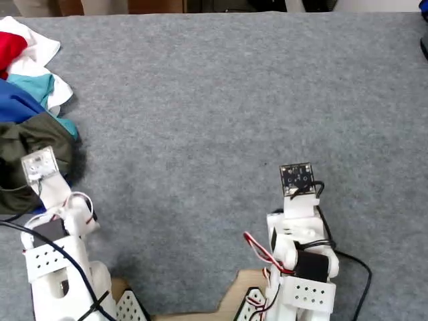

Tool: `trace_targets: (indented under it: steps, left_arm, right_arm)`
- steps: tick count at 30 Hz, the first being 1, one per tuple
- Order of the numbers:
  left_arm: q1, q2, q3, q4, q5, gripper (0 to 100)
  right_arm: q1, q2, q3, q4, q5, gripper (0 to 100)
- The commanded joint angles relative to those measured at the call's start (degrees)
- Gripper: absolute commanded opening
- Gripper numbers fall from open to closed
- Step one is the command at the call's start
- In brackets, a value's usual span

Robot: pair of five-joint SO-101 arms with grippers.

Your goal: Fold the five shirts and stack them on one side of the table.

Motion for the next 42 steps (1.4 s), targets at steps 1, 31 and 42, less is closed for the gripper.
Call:
trace_targets:
  steps: [1,31,42]
  left_arm:
    - [0.6,-0.4,-5.8,0.6,0.4,2]
    - [9.3,-0.4,-19.4,17.0,10.0,2]
    - [8.9,-0.5,-19.5,18.3,10.1,2]
  right_arm:
    - [-0.4,-1.2,-0.1,-8.0,0.4,0.7]
    - [-0.4,-0.7,-35.4,-1.6,0.2,0.7]
    - [-0.4,4.0,-46.1,8.2,-0.2,0.7]
